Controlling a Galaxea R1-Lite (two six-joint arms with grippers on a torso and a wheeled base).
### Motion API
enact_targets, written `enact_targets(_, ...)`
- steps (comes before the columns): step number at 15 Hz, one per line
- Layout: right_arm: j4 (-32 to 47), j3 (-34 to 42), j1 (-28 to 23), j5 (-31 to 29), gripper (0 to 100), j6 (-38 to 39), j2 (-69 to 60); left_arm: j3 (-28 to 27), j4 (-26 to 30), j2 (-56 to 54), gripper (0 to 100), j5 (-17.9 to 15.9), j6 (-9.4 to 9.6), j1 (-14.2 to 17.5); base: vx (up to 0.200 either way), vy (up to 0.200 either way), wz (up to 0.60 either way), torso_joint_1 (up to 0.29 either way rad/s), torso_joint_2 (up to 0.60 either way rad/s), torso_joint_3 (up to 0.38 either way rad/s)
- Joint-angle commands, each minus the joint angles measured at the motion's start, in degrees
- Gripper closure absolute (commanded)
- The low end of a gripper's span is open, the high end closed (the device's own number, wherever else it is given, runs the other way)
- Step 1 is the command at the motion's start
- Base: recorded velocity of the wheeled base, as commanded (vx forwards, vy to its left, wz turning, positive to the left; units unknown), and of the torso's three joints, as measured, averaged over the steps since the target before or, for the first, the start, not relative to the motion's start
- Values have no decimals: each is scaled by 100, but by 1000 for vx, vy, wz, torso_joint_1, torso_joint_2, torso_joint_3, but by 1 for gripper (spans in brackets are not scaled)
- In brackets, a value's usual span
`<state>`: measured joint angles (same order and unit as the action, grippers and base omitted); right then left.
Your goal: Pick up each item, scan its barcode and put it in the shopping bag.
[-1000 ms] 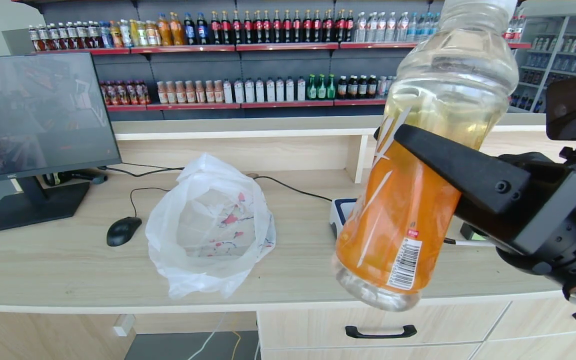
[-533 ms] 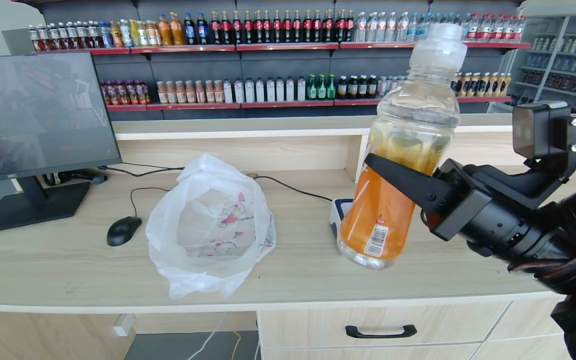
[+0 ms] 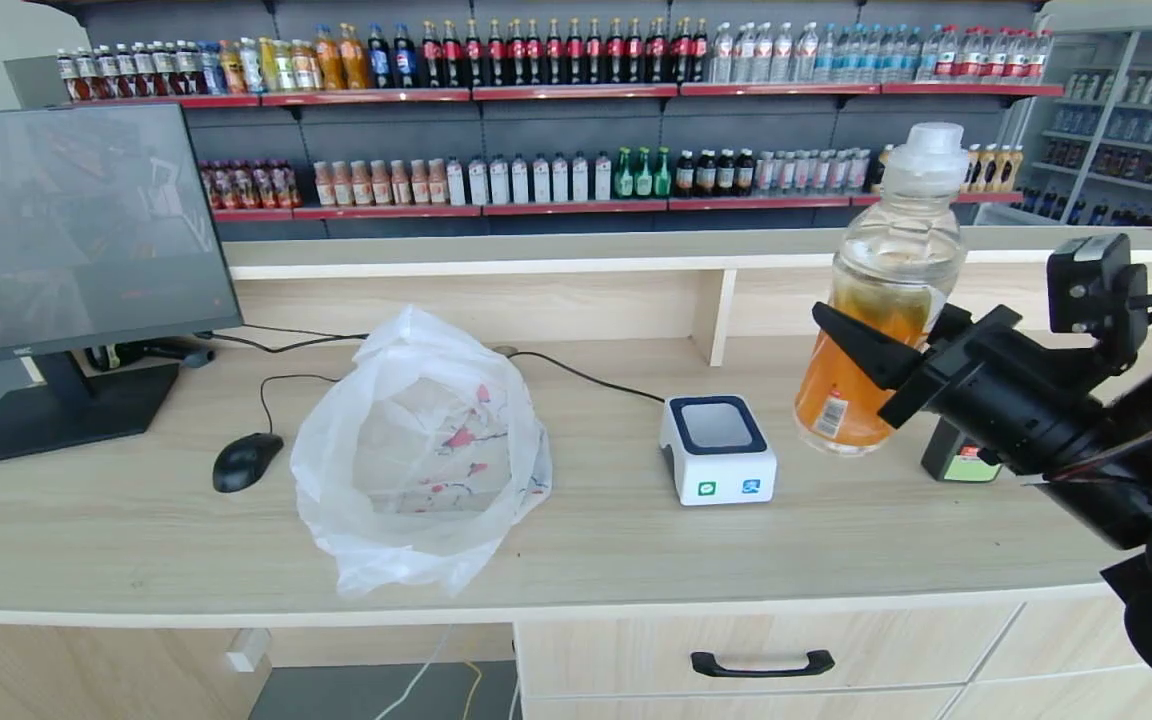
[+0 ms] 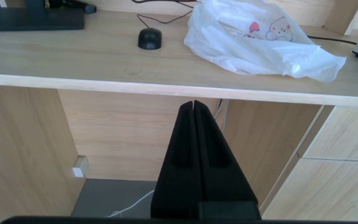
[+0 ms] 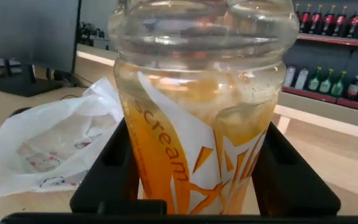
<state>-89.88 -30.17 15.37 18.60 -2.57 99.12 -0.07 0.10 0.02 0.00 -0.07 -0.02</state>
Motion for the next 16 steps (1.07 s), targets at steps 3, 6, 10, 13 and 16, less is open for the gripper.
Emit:
enact_targets(3, -12, 46, -272, -1025, 100, -332, -24, -1, -1, -2, 100, 0, -1, -6, 0, 0, 0, 0, 0, 0)
enact_targets(6, -12, 38, -272, -1254, 100, -314, -33, -1, -1, -2, 100, 0, -1, -15, 0, 0, 0, 0, 0, 0)
enact_targets(10, -12, 46, -289, -1236, 100, -129, -112, 7, -1, -2, 100, 0, -19, -6, 0, 0, 0, 0, 0, 0)
enact_targets(13, -12, 178, -316, -1236, 100, -121, -218, -1, -1, -2, 100, 0, -45, 2, 0, 67, 0, 1, 1, 1)
enact_targets(16, -12, 170, -342, -1236, 100, -112, -253, -1, -1, -2, 100, 0, -45, 2, 0, 200, 0, 2, 4, 2)
